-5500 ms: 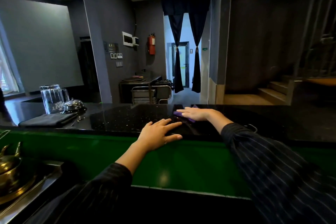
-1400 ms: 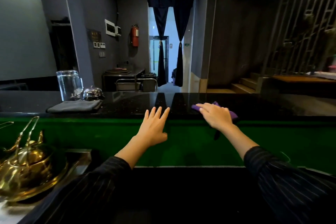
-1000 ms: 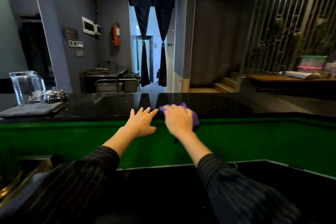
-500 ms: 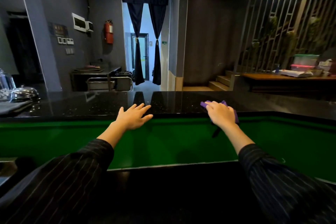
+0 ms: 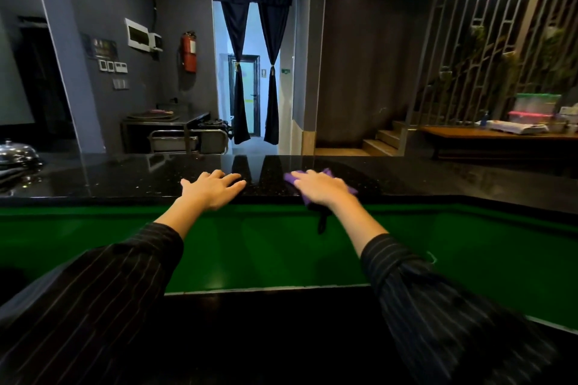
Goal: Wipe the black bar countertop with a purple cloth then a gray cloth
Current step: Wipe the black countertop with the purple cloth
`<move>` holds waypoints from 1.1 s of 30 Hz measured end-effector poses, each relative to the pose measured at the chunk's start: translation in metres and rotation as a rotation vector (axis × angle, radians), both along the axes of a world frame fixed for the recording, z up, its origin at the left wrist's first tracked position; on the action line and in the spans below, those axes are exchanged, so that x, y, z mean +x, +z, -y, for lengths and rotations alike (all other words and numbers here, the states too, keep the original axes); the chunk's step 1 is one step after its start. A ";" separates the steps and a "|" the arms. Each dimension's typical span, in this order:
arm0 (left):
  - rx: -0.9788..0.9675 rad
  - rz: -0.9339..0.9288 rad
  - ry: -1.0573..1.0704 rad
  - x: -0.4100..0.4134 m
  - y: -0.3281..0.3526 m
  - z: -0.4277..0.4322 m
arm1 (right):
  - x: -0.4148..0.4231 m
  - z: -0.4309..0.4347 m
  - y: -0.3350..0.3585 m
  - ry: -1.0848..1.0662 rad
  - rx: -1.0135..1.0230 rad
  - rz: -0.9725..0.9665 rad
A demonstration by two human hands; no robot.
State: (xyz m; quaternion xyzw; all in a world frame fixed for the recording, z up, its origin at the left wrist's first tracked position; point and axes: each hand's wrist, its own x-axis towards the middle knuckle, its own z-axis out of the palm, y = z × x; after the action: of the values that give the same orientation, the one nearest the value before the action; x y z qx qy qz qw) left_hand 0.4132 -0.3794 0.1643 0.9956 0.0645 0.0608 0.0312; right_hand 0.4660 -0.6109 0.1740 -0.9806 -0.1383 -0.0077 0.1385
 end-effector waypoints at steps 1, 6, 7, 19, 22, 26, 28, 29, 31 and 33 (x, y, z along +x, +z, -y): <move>0.017 0.011 -0.015 0.001 -0.001 -0.001 | 0.013 0.014 0.001 -0.044 -0.023 -0.022; 0.038 0.033 -0.075 0.010 0.000 -0.013 | 0.083 0.040 0.005 -0.095 -0.107 -0.104; 0.062 0.038 -0.087 0.011 -0.001 -0.014 | 0.088 0.038 0.007 -0.114 -0.113 -0.104; 0.084 0.192 -0.074 0.018 -0.013 -0.014 | 0.134 -0.127 0.012 0.165 -0.190 -0.112; 0.059 0.218 -0.037 0.013 -0.014 -0.009 | 0.129 -0.141 0.008 0.347 -0.223 -0.161; 0.058 0.228 -0.024 0.013 -0.015 -0.009 | 0.144 -0.094 0.014 0.400 -0.170 -0.211; 0.060 0.243 -0.021 0.013 -0.018 -0.009 | 0.166 -0.060 0.012 0.294 -0.134 -0.207; 0.064 0.255 -0.016 0.013 -0.019 -0.008 | 0.180 -0.045 0.009 0.239 -0.120 -0.212; 0.087 0.284 -0.011 0.014 -0.020 -0.007 | 0.206 -0.026 0.002 0.140 -0.145 -0.220; 0.104 0.300 -0.011 0.016 -0.019 -0.005 | 0.215 -0.033 0.001 0.044 -0.145 -0.216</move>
State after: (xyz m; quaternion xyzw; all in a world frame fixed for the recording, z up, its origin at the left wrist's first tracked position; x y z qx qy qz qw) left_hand 0.4288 -0.3743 0.1450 0.9760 0.0507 0.2117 -0.0108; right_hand 0.6810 -0.5783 0.1751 -0.9799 -0.1443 0.1108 0.0813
